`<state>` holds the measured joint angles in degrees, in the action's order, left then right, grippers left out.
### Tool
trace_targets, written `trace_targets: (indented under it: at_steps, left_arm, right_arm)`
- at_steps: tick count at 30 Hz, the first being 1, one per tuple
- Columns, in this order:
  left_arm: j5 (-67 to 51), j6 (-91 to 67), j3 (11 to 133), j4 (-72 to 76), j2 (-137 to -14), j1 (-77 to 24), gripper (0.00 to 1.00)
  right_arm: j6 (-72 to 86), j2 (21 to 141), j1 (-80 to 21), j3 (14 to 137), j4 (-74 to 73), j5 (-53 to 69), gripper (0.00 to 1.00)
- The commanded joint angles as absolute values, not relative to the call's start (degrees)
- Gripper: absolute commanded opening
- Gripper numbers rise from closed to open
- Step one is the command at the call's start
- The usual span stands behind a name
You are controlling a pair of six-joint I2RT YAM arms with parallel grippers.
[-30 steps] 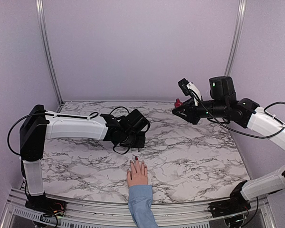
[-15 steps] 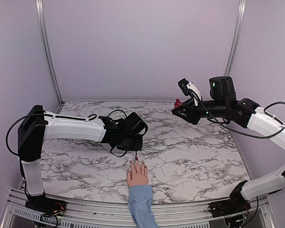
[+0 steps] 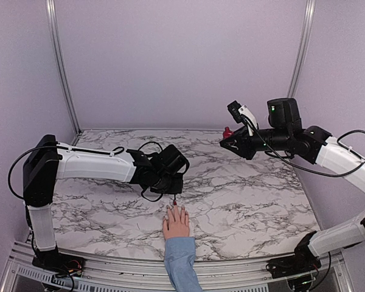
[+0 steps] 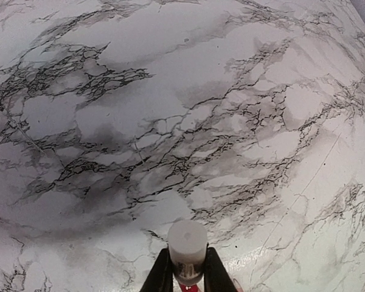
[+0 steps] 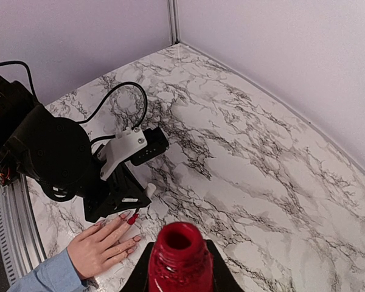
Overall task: Paint the nails
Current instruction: Paint the nail with the hand.
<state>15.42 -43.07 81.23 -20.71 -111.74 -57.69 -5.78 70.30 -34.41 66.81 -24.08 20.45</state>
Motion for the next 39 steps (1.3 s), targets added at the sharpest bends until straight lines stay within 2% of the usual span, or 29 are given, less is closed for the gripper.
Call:
trace_targets:
  at_steps: [1,39]
  left_arm:
    - [15.05,-43.11,80.43,-19.56,-112.82,-57.83,0.0]
    - [14.4,-43.73,77.89,-18.65,-112.6,-57.83,0.0]
  right_arm:
    - [-5.43,70.57,-33.91,68.99,-23.27,20.55,0.0]
    - [-5.41,70.36,-33.89,68.73,-23.38,20.51,0.0]
